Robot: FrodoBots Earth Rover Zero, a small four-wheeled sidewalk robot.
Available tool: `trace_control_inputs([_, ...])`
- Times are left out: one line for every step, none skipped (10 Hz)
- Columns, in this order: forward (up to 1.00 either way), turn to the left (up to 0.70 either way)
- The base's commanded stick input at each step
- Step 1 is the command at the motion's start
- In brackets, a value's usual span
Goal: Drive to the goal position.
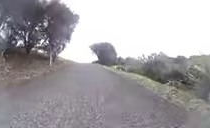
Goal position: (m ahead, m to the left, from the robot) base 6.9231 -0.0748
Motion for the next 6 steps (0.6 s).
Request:
trace_control_inputs([1.0, 0.0])
trace_control_inputs([1.0, 0.01])
trace_control_inputs([1.0, 0.02])
trace_control_inputs([1.0, 0.03])
trace_control_inputs([1.0, 0.02])
trace_control_inputs([1.0, 0.01])
